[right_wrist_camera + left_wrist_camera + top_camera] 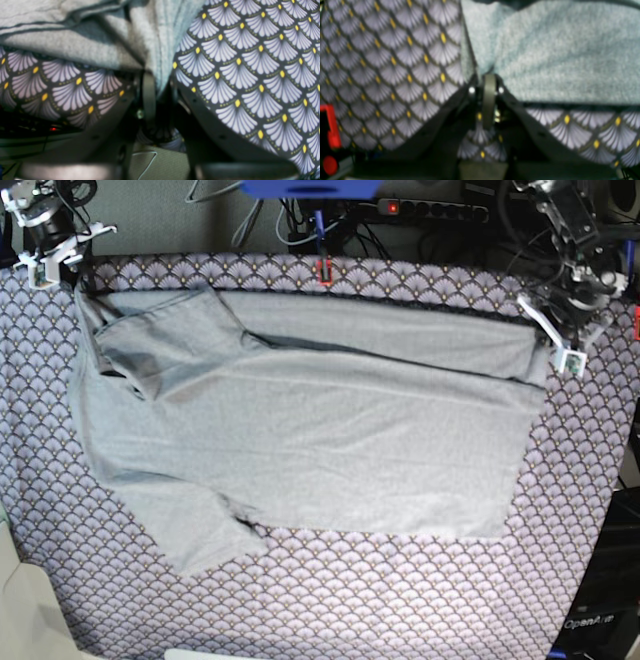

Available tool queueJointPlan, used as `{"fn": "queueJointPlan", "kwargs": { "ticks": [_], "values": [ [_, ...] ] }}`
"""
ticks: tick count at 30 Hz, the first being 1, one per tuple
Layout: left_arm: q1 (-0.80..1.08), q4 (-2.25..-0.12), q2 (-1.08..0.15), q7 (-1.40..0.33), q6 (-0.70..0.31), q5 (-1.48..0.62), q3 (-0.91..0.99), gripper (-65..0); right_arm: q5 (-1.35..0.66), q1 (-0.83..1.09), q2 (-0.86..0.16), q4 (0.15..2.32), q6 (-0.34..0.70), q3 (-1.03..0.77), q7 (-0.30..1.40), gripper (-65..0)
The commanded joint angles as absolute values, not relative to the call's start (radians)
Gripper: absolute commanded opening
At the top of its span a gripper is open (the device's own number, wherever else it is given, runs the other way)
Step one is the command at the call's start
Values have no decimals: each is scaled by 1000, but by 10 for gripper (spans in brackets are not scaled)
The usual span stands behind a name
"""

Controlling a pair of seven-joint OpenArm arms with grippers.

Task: Fold the T-shirt properly
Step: 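Release the shirt edge and hold both grippers above it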

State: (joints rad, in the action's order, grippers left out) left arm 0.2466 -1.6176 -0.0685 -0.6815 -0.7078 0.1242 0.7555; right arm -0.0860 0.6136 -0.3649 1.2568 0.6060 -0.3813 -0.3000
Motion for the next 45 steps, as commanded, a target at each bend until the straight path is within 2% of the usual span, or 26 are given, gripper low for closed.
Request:
{"fn": "queueJointPlan", "kwargs": {
  "ticks": [1, 31, 34, 40, 42, 45],
  "values": [
    [243, -1638, -85, -671, -698, 130, 762, -650, -15, 644, -361, 1237, 621, -380, -163, -610],
    [257, -1626, -84, -670, -698, 130, 760, -650, -15, 641, -358, 1214, 621, -378, -157, -598],
    [257, -1626, -85, -670, -698, 130, 760, -567, -15, 644, -358, 1214, 621, -378, -162, -536],
    [257, -1626, -82, -662, -698, 127, 765, -353, -15, 645, -358, 1218, 621, -378, -163, -412],
    [257, -1626, -82, -662, -698, 125, 765, -319, -15, 645, -358, 1221, 621, -378, -163, -393],
    [257, -1626, -82, -661, -698, 128, 766, -319, -15, 645, -360, 1221, 621, -383, -163, -367]
  ]
}}
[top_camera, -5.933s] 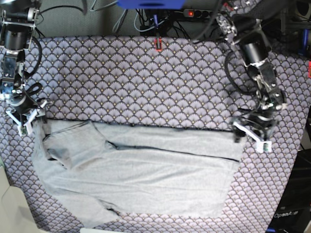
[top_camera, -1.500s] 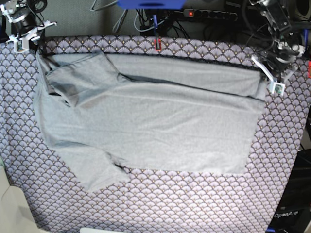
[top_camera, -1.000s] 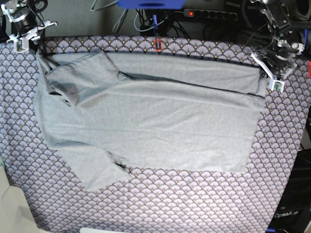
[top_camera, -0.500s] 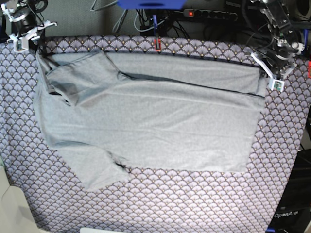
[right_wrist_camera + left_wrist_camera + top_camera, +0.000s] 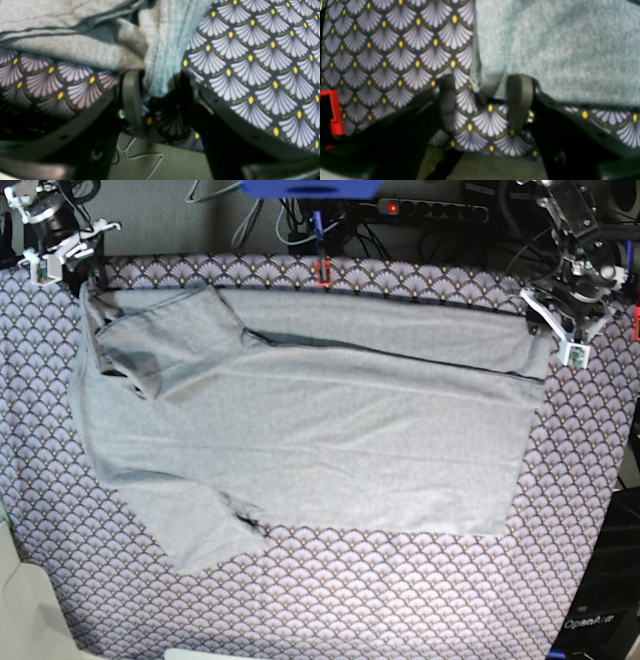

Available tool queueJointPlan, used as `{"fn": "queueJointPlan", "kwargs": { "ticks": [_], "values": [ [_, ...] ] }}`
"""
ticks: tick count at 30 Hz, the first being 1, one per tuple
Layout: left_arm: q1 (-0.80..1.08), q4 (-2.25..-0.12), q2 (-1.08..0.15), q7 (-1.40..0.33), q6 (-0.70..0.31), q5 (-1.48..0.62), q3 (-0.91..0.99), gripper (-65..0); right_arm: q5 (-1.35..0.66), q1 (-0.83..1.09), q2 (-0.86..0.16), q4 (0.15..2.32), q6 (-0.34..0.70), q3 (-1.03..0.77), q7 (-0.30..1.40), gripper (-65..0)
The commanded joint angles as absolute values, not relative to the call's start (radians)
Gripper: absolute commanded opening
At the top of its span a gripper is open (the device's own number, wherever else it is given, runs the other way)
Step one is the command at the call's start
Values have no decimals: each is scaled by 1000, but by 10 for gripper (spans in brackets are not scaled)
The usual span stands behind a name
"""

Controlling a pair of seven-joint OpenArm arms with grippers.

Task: Fold the T-shirt properly
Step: 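Release the shirt edge and hold both grippers above it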

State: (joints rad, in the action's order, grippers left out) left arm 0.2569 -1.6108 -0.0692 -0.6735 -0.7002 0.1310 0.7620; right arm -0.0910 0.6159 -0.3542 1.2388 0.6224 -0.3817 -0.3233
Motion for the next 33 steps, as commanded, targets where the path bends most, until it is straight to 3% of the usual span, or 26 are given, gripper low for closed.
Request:
{"fn": "queueJointPlan", "kwargs": {
  "ticks": [1, 5, 29, 33],
  "values": [
    [257, -1626, -82, -661, -698, 130, 766, -319, -15, 645, -360, 1219, 621, -398, -163, -357],
    [255, -1626, -82, -661, -698, 130, 766, -319, -15, 642, -358, 1222, 621, -467, -163, -331],
    [255, -1626, -90, -659, -698, 130, 768, -319, -13, 400, -358, 1247, 621, -796, -162, -334],
    [240, -1636, -91, -657, -698, 124, 789, -319, -18, 418, -357, 1267, 698, -797, -165, -334]
  ]
}}
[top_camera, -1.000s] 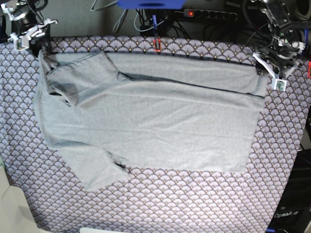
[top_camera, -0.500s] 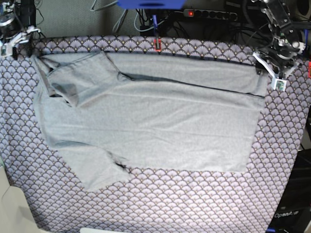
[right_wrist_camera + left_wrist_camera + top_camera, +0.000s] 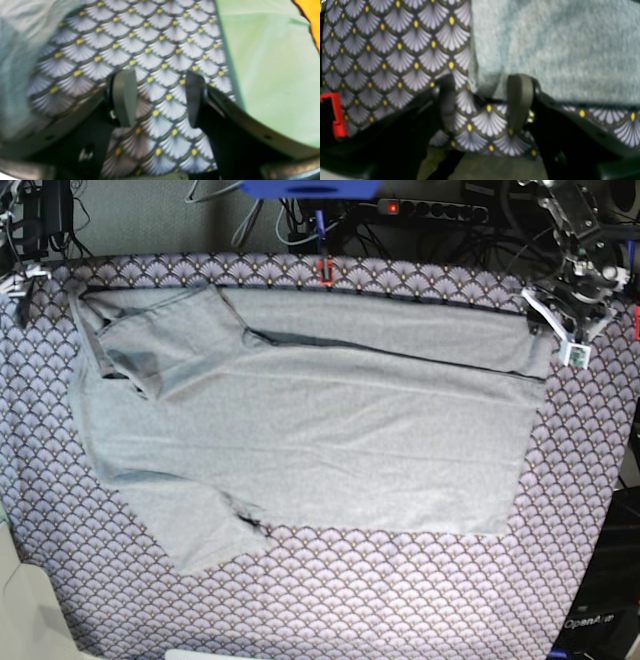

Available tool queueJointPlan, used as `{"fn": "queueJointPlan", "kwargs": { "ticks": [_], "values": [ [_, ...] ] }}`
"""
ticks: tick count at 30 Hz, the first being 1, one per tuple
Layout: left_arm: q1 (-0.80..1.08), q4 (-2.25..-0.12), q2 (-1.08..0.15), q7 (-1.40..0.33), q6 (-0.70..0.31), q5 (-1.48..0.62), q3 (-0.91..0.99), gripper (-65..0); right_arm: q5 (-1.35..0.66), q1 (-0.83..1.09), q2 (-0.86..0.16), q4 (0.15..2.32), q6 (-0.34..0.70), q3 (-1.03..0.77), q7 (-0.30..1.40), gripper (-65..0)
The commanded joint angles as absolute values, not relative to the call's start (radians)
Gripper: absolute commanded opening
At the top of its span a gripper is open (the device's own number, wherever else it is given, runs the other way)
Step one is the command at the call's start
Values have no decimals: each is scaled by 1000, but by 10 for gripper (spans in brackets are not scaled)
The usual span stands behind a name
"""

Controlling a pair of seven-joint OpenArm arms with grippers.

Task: Fold the T-shirt properly
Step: 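Release the shirt edge and hold both grippers above it, then move both grippers to the shirt's hem corners and pinch them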

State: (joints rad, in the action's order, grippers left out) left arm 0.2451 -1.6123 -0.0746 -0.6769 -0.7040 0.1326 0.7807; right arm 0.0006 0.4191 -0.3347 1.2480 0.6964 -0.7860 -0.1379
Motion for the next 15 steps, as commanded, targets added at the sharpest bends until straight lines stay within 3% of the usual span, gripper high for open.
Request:
{"fn": "queueJointPlan", "kwargs": {
  "ticks": [1, 9, 15],
  "values": [
    [219, -1643, -90, -657, -698, 122, 803, -319, -18, 406, -341, 1279, 698, -799, -165, -334],
    [82, -1707, -90, -661, -698, 128, 858, -319, -13, 328, -263, 1455, 698, -817, -153, -332],
    [-4, -1750, -84, -670, -698, 130, 837, -318, 67, 211, -263, 1468, 698, -811, -148, -332]
  ]
}}
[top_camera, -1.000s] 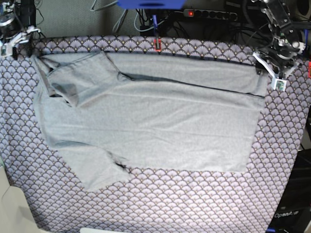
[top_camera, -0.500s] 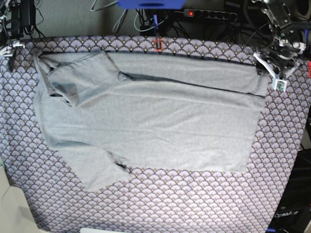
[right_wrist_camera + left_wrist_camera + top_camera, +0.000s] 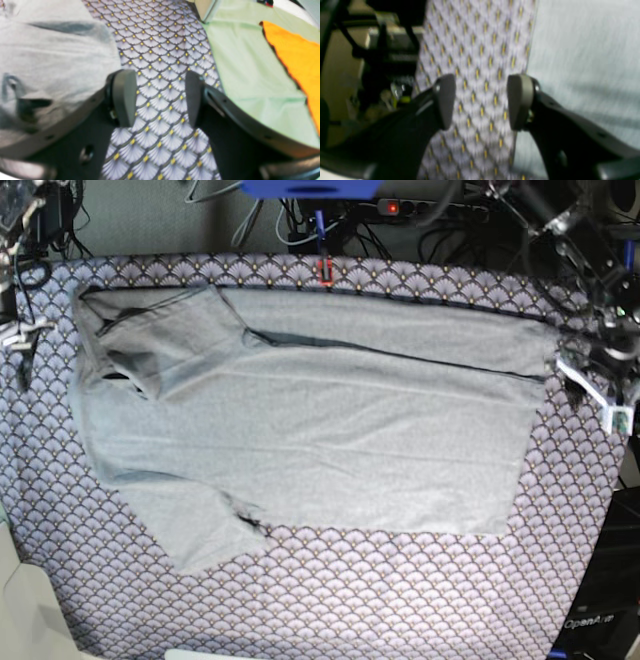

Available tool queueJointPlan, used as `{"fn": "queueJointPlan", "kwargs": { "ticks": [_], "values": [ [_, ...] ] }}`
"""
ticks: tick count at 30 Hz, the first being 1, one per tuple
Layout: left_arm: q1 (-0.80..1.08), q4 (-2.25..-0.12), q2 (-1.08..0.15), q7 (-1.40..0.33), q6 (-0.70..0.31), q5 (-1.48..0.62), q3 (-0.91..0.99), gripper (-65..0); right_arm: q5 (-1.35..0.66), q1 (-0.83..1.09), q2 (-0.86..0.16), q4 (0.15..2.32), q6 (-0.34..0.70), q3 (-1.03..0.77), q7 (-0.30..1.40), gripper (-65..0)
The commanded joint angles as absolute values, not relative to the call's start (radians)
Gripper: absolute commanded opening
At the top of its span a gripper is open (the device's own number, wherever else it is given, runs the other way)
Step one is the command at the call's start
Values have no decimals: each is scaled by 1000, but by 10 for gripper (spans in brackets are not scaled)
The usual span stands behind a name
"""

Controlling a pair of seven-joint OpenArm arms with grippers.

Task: Fold the T-shirt properly
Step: 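Move both grippers to the shirt's hem corners and pinch them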

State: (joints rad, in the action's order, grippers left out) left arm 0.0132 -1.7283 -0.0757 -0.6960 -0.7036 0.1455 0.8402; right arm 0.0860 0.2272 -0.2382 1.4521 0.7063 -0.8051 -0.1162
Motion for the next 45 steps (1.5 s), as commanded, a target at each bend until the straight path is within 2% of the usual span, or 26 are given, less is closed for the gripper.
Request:
{"fn": "queueJointPlan", "kwargs": {
  "ticks": [1, 6, 10, 16, 22, 25, 30, 45],
  "values": [
    [-18, -1747, -84, -670, -698, 130, 823, -318, 101, 179, -260, 1460, 698, -811, -139, -332],
    [-96, -1725, -82, -670, -698, 130, 740, -318, 231, -19, -260, 1379, 698, -809, -54, -332],
    [-225, -1606, -87, -667, -698, 131, 673, -318, 377, -251, -260, 1267, 698, -799, 44, -332],
    [-403, -1366, -117, -656, -564, 131, 575, -318, 519, -499, -263, 1030, 698, -708, 156, -331],
    [-519, -1175, -127, -570, -450, 131, 493, -318, 538, -648, -260, 783, 698, -690, 191, -331],
    [-522, -1152, -137, -559, -412, 130, 455, -318, 533, -667, -266, 702, 698, -691, 185, -313],
    [-522, -1150, -136, -558, -407, 130, 420, -318, 530, -662, -260, 680, 698, -694, 185, -276],
    [-519, -1156, -140, -558, -406, 130, 421, -318, 529, -553, -239, 684, 698, -694, 183, -278]
  ]
}}
